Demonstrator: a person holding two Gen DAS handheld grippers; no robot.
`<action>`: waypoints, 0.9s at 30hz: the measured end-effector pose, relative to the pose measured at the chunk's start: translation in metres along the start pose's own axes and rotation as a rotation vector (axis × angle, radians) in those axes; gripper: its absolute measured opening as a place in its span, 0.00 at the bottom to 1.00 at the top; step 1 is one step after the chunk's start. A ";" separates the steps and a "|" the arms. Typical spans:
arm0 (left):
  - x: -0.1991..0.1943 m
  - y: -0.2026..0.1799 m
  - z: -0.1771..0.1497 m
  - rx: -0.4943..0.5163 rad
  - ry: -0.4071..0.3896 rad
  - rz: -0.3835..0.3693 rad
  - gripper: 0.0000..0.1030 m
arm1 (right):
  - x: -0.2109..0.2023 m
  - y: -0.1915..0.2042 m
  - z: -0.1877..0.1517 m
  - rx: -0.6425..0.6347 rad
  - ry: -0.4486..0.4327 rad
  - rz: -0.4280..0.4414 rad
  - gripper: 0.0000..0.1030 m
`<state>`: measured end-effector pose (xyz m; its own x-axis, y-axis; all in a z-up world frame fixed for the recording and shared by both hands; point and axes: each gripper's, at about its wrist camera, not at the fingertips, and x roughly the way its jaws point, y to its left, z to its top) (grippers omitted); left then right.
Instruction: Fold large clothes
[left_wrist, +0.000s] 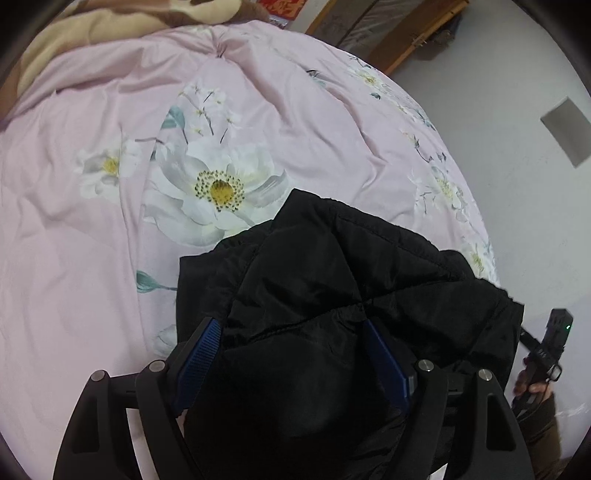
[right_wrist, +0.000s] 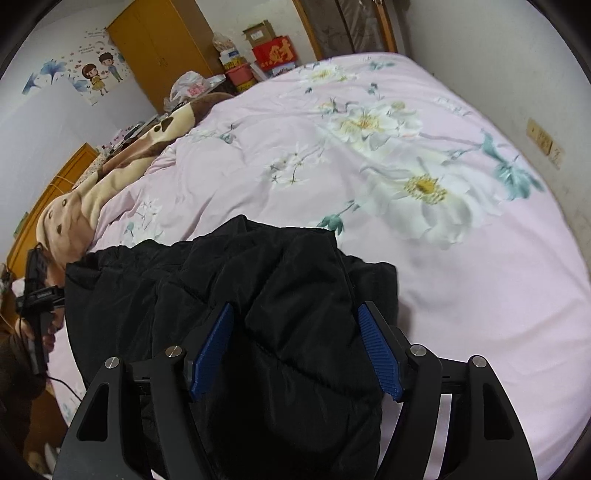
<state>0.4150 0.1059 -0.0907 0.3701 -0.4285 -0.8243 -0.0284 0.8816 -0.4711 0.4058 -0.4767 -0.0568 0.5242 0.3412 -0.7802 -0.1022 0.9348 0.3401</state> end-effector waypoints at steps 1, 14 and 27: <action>0.000 0.001 0.000 -0.006 0.003 -0.007 0.67 | 0.000 -0.001 0.001 0.028 0.001 0.005 0.49; -0.018 0.024 -0.003 -0.111 -0.127 0.009 0.21 | -0.001 0.039 0.039 -0.079 -0.105 -0.084 0.16; 0.009 0.014 0.002 -0.075 -0.075 0.175 0.37 | 0.060 0.026 0.027 -0.034 0.125 -0.301 0.31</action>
<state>0.4197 0.1147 -0.1040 0.4213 -0.2515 -0.8714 -0.1667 0.9229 -0.3470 0.4571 -0.4344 -0.0806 0.4277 0.0560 -0.9022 0.0125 0.9976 0.0679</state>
